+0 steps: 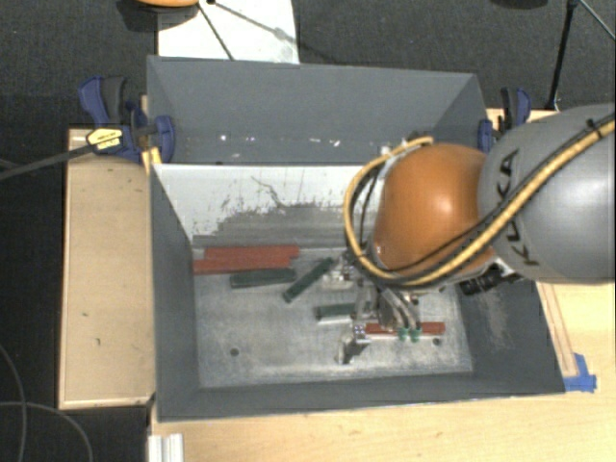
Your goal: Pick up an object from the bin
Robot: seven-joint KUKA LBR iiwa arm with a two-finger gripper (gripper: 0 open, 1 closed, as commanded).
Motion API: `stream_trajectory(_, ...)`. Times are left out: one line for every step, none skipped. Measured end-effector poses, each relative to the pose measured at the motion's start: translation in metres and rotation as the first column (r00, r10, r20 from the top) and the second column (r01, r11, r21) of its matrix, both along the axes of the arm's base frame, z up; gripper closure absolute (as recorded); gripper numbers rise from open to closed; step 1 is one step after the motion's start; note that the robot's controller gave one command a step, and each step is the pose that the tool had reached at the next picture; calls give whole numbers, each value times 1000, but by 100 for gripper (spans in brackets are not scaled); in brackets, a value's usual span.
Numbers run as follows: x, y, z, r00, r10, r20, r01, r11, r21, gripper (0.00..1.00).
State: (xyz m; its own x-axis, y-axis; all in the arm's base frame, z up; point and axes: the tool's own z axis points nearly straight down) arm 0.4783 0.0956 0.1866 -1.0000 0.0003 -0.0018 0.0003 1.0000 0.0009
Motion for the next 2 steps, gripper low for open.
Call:
stream_trajectory(20,-39,-55,994,113,4,-113,994,0,0)
stream_trajectory(43,-54,-100,997,-74,1,74,997,0,0)
